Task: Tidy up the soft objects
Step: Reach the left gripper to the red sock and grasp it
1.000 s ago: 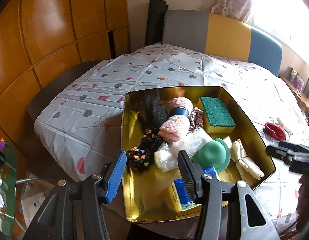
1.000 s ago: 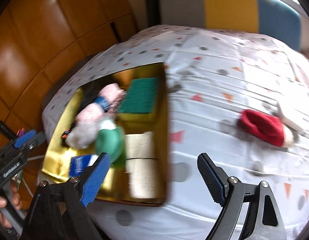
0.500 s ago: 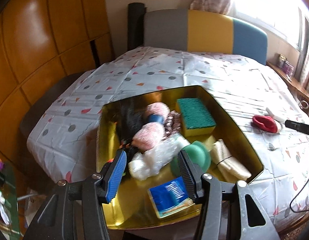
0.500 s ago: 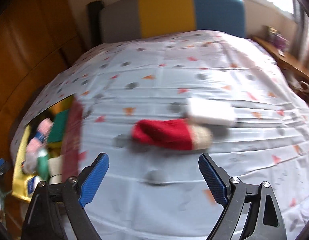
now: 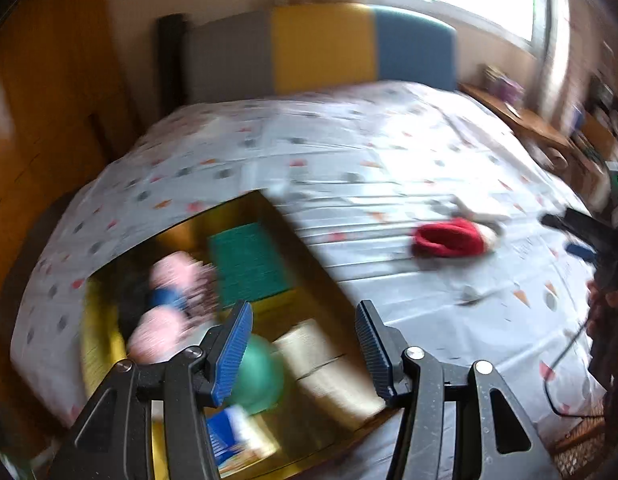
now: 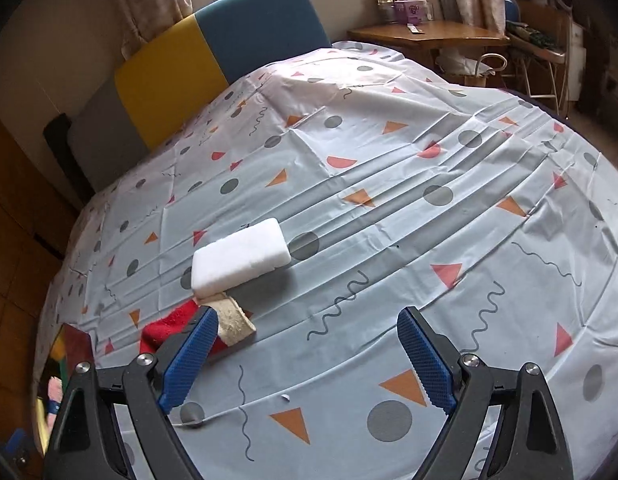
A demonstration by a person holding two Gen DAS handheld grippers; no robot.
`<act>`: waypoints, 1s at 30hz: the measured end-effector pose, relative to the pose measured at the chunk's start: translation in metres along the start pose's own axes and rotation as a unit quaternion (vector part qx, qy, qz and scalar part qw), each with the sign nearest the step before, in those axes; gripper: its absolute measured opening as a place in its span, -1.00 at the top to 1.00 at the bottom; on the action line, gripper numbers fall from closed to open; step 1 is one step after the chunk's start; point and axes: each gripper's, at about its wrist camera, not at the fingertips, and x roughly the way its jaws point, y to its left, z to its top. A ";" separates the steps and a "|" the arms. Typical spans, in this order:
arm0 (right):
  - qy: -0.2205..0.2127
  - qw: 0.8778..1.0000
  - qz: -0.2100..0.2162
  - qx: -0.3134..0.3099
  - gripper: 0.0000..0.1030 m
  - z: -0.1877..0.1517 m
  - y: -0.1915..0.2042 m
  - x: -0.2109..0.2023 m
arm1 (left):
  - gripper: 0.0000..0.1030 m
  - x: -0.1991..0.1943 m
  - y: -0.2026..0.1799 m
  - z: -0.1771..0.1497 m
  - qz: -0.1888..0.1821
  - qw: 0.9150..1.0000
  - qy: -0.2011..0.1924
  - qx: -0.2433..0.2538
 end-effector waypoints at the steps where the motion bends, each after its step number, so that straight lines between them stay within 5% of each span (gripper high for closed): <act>1: -0.001 1.000 0.002 0.001 -0.78 0.001 0.000 0.000 | -0.29 0.006 -0.016 0.007 -0.015 1.000 0.005 0.022; 12: 0.002 0.998 0.024 0.056 -0.82 0.004 -0.018 -0.003 | -0.57 0.097 -0.139 0.051 -0.078 0.983 0.068 0.154; 26: 0.020 0.994 0.051 0.092 -0.84 0.007 -0.027 0.003 | -0.56 0.172 -0.198 0.078 -0.097 0.964 0.091 0.231; 28: 0.020 0.994 0.049 0.092 -0.84 0.007 -0.027 0.004 | 0.01 0.176 -0.197 0.080 -0.117 0.965 0.098 0.211; 30: 0.019 0.994 0.049 0.091 -0.84 0.007 -0.027 0.004 | 0.35 0.177 -0.192 0.082 -0.140 0.968 0.113 0.172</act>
